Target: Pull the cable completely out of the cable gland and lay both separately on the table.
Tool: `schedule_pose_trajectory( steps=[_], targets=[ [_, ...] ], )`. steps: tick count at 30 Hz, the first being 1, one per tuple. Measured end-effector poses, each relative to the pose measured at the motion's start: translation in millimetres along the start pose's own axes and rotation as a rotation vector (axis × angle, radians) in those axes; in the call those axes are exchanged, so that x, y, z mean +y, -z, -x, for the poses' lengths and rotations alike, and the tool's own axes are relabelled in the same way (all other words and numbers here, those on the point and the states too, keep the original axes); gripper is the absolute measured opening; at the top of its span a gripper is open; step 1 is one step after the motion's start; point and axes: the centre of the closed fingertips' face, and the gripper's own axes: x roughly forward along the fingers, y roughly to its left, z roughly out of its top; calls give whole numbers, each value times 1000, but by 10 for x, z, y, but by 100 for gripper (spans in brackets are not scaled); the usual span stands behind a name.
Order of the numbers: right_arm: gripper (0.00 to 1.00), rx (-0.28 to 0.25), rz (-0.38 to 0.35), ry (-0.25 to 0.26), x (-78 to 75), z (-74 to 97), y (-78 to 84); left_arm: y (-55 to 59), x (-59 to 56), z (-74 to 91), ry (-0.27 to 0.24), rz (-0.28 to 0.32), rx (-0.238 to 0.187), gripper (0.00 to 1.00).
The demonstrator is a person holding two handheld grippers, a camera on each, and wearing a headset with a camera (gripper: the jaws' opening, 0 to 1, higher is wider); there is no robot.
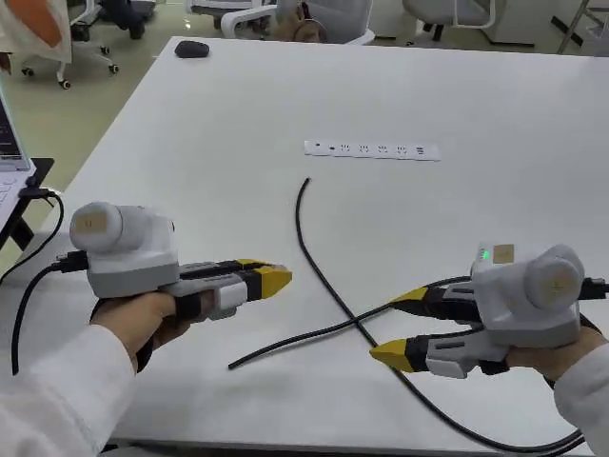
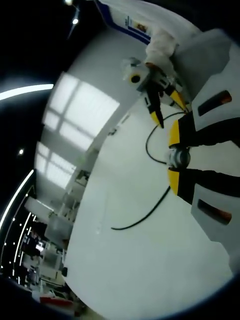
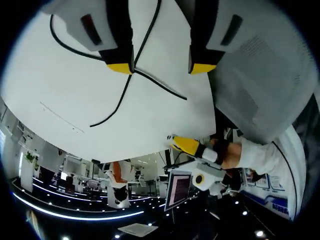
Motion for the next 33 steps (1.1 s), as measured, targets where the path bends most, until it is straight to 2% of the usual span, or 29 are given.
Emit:
schedule_pose_trajectory(
  steps=[3,5,6,10,12,15,17,20,23,27,30,33],
  targets=[
    [45,-5,-13,53,-3,160,50,112,108,-107,-24,14,32,17],
    [45,-14,-49,93,-22,276,83,232,155,-186,-34,-3,86,17],
    [45,-28,-78,115,-33,338,93,307,184,-232,-42,-29,123,17],
    [43,-47,-125,161,-50,489,126,504,291,-397,-72,-106,207,17],
    [44,-53,-140,185,-68,548,133,580,353,-461,-84,-127,238,17],
    [45,-64,-165,209,-98,607,144,684,449,-545,-108,-209,287,17],
    [45,-63,-176,223,-117,635,158,719,439,-594,-96,-244,296,17],
    [44,-67,-186,234,-128,676,166,793,457,-627,-99,-255,322,17],
    [43,-68,-189,239,-133,690,177,894,579,-624,-139,-275,340,18],
    [43,-60,-196,243,-130,690,214,992,655,-577,-163,-267,357,17],
    [42,-53,-201,237,-132,663,245,1003,651,-544,-163,-254,337,18],
    [41,-29,-198,225,-118,620,282,1022,642,-553,-152,-259,336,18]
  ],
)
